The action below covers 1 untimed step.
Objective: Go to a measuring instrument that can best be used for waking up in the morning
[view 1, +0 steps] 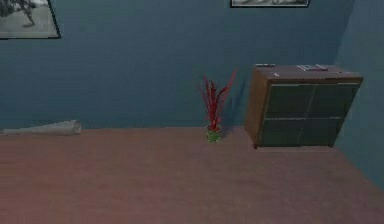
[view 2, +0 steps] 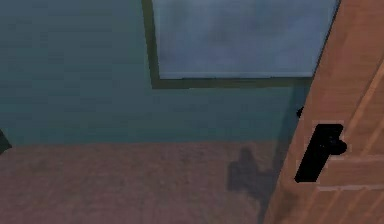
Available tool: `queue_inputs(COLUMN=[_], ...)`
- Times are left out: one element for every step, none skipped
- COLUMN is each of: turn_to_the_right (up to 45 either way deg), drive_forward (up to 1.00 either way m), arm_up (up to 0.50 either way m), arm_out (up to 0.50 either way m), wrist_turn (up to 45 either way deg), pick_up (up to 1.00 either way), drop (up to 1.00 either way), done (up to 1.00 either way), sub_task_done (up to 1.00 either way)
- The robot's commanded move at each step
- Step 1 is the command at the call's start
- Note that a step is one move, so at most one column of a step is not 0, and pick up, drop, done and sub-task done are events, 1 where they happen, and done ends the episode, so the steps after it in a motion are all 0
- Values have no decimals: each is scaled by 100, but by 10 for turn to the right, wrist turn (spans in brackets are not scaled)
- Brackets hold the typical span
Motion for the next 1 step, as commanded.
queue_inputs(turn_to_the_right=[0], drive_forward=[70], arm_up=[0], arm_out=[0], wrist_turn=[0], pick_up=[0], drop=[0], done=[0], sub_task_done=[0])
